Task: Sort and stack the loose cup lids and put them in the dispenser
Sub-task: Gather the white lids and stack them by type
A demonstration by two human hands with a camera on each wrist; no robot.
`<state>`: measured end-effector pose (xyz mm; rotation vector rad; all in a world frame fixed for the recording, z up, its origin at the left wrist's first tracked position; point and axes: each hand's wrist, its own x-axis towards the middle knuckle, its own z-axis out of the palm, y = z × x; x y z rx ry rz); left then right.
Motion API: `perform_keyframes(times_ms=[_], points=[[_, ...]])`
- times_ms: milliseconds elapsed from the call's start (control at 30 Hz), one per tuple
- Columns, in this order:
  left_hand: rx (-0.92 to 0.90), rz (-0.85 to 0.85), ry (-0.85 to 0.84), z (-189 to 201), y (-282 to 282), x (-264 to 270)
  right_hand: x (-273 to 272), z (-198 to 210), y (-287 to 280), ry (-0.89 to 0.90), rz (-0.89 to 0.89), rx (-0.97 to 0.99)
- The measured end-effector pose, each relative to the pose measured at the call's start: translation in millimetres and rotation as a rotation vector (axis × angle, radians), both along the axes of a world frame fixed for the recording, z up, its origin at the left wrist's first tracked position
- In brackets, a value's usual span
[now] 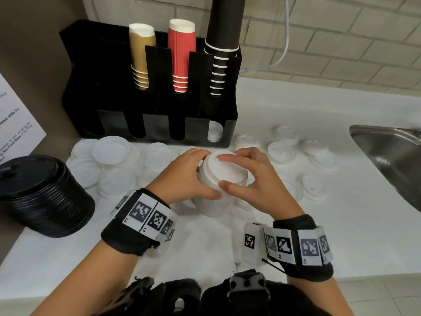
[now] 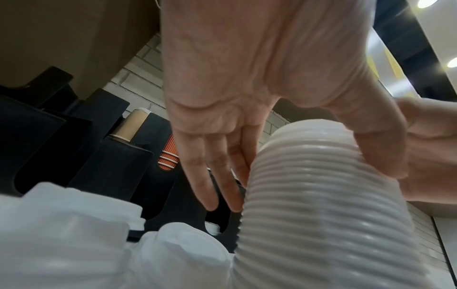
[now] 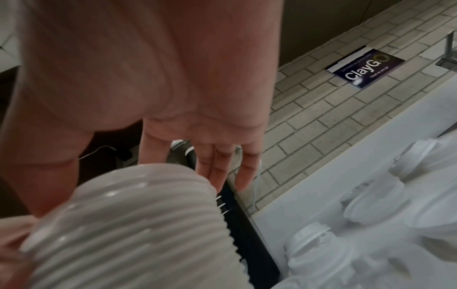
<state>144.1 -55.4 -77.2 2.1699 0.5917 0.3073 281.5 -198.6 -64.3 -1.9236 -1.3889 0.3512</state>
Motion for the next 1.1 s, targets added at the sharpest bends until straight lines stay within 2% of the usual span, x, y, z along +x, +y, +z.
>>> perform_keyframes(times_ms=[133,367,467,533,567,700,767,933,1100], points=[[-0.008,0.004,0.006,-0.5,0.3,-0.2,-4.1,1.3,2.8,-0.051,0.0,-0.039],[-0.063,-0.057,-0.027,-1.3,2.0,-1.8,-6.3,0.9,2.4,-0.008,0.033,-0.081],[-0.06,-0.067,-0.028,0.5,3.8,1.5,14.9,9.1,-3.6,0.132,0.071,-0.124],[-0.067,-0.051,-0.021,-0.2,5.3,2.1,49.4,15.8,-7.6,0.215,-0.08,-0.15],[-0.072,-0.047,-0.02,-0.8,5.7,2.0,72.1,17.5,-9.3,0.19,-0.208,-0.197],[-0.093,-0.049,-0.042,-2.3,5.4,1.3,163.9,12.4,-21.7,-0.156,-0.654,-0.728],[-0.098,-0.044,-0.046,-3.1,6.0,1.3,193.0,3.5,-30.1,-0.206,-0.773,-0.861],[-0.102,-0.062,-0.056,-3.0,7.0,1.3,228.3,-18.9,-43.1,-0.268,-0.819,-0.998],[-0.089,-0.059,-0.043,-2.6,7.1,2.8,241.9,-23.5,-43.8,-0.257,-0.754,-0.992]])
